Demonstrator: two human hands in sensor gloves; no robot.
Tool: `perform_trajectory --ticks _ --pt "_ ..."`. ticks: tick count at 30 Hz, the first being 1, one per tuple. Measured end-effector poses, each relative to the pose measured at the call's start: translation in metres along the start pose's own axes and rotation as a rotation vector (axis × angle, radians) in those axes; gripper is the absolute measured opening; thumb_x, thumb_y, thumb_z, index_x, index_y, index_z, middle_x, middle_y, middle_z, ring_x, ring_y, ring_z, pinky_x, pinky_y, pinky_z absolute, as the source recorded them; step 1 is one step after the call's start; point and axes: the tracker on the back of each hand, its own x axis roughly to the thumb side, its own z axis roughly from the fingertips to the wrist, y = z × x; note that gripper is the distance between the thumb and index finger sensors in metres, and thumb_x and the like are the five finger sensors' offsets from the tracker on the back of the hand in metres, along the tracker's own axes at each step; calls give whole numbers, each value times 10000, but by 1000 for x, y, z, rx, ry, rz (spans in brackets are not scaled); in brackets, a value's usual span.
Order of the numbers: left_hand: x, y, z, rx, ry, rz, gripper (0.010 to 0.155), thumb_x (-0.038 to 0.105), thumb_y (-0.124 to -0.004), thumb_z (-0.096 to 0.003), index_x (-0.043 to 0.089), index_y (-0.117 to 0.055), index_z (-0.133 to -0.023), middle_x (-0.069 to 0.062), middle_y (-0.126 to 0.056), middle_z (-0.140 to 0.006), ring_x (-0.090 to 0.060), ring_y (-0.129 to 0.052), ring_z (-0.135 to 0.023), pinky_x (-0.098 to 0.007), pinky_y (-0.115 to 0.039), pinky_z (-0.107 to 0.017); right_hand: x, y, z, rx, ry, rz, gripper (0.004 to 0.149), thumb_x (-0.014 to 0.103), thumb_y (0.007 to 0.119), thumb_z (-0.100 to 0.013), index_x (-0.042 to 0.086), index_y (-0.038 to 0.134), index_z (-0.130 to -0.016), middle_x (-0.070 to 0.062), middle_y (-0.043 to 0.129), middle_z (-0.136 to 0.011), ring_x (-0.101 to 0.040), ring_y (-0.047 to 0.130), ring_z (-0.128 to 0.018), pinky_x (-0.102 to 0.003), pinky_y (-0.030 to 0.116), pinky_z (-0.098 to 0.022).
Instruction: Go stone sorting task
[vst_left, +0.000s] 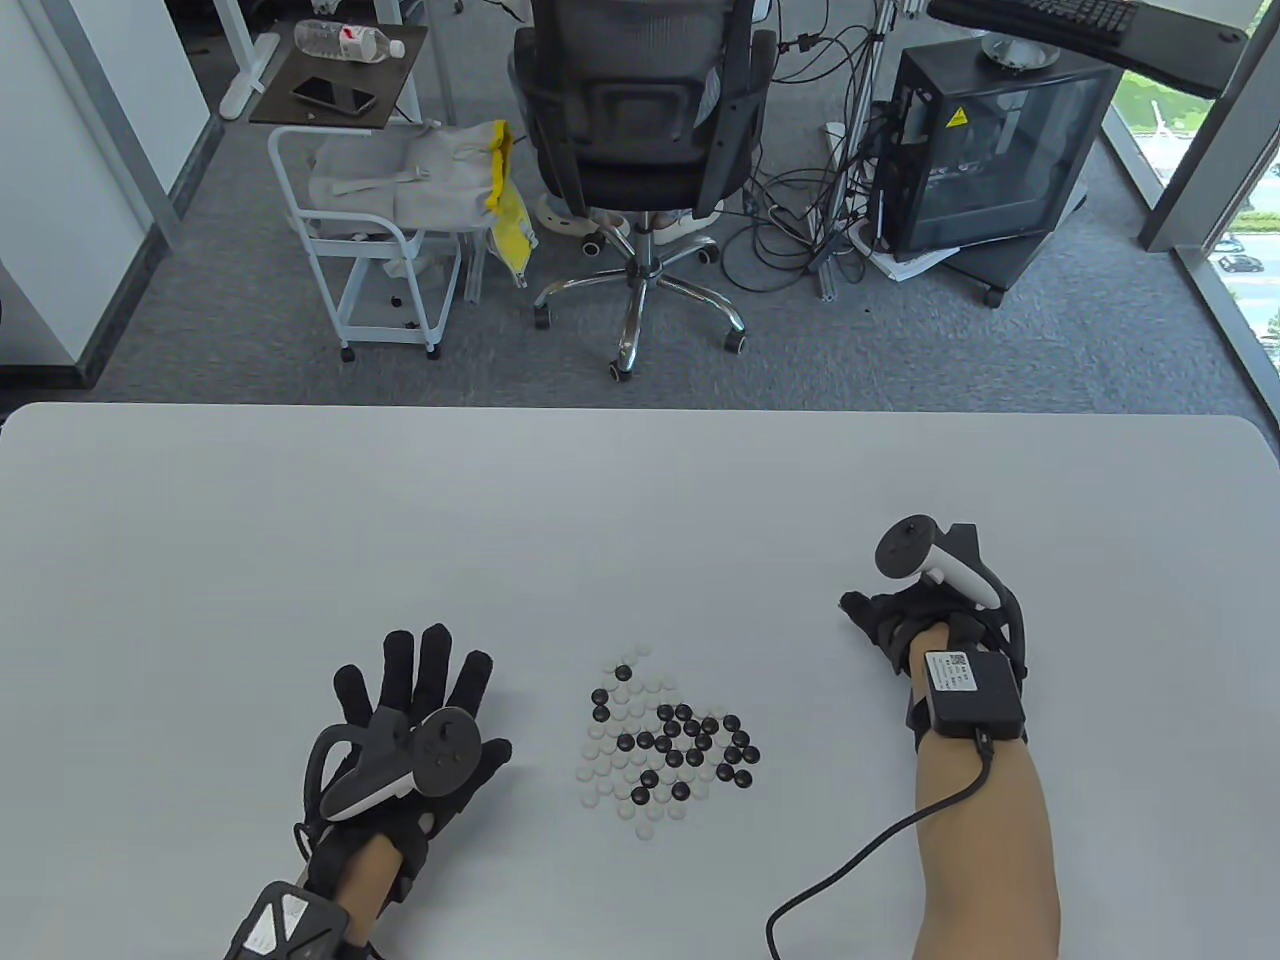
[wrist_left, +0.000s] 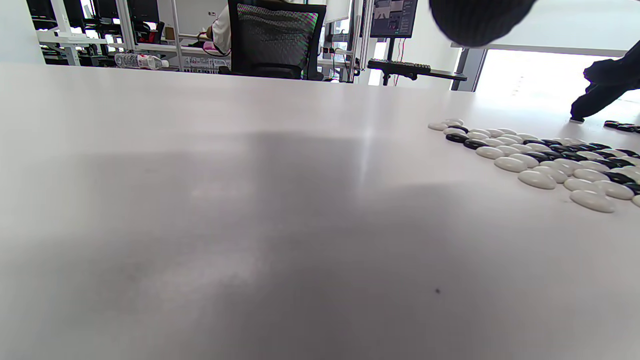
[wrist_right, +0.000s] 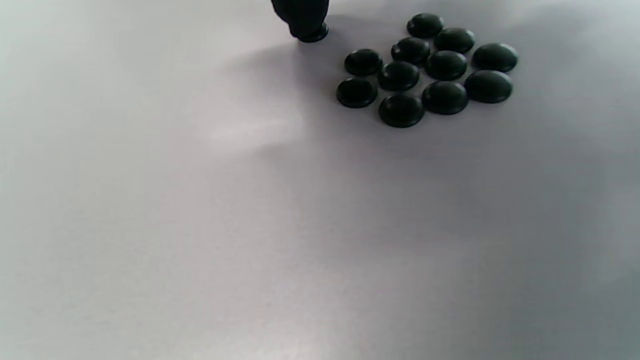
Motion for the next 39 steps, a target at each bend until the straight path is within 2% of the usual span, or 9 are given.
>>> perform_trajectory --ticks 5,13,17,20,23,30,33,39 --pt "2 -1 -1 -7 -2 -7 848 607 -552 -593 182 -139 -1200 -239 120 -1165 -552 142 -987 -839 7 -524 -13 -2 3 -6 33 22 693 514 487 -621 73 592 -1146 -418 65 -1132 -674 -43 -921 -921 122 -557" --pt "3 -2 -2 -5 -6 -6 848 606 -552 -593 181 -140 -1200 -239 120 -1165 -551 141 -988 -839 7 -525 -16 -5 7 8 41 26 710 518 483 -619 57 630 -1138 -415 91 -1143 -670 -38 -929 -922 113 -550" --pt "3 -2 -3 -8 -5 -3 848 607 -551 -593 183 -139 -1200 -236 122 -1166 -551 142 -988 -838 8 -525 -10 -9 13 4 16 18 709 516 484 -619 58 616 -1145 -418 82 -1140 -673 -42 -924 -922 115 -552" --pt "3 -2 -3 -8 -6 -2 846 607 -552 -593 184 -140 -1199 -235 122 -1166 -550 143 -988 -838 9 -525 7 -12 23 11 -49 70 713 513 491 -623 44 649 -1136 -419 83 -1141 -674 -41 -924 -922 119 -554" --pt "1 -2 -2 -6 -4 4 846 606 -553 -592 185 -140 -1199 -235 122 -1166 -548 144 -989 -837 12 -527 30 -3 36 72 -164 190 712 515 495 -619 47 681 -1122 -413 92 -1144 -669 -40 -926 -921 121 -554" --pt "-1 -2 -1 -4 1 7 846 605 -553 -593 183 -140 -1200 -234 122 -1166 -548 144 -989 -838 12 -525 72 37 73 186 -464 256 687 502 496 -622 61 714 -1101 -410 120 -1148 -669 -18 -928 -923 150 -559" --pt "0 -2 -1 -2 -2 1 846 605 -553 -593 184 -141 -1199 -237 122 -1166 -549 143 -989 -838 11 -525 85 58 85 233 -542 285 685 504 491 -621 68 692 -1110 -407 114 -1147 -669 -18 -927 -924 154 -560" --pt "3 -3 -1 -2 -10 -8 846 607 -551 -593 183 -141 -1200 -237 119 -1166 -551 141 -988 -839 7 -525 96 83 88 289 -618 276 686 504 489 -619 73 648 -1129 -410 92 -1141 -673 -26 -922 -926 152 -558"
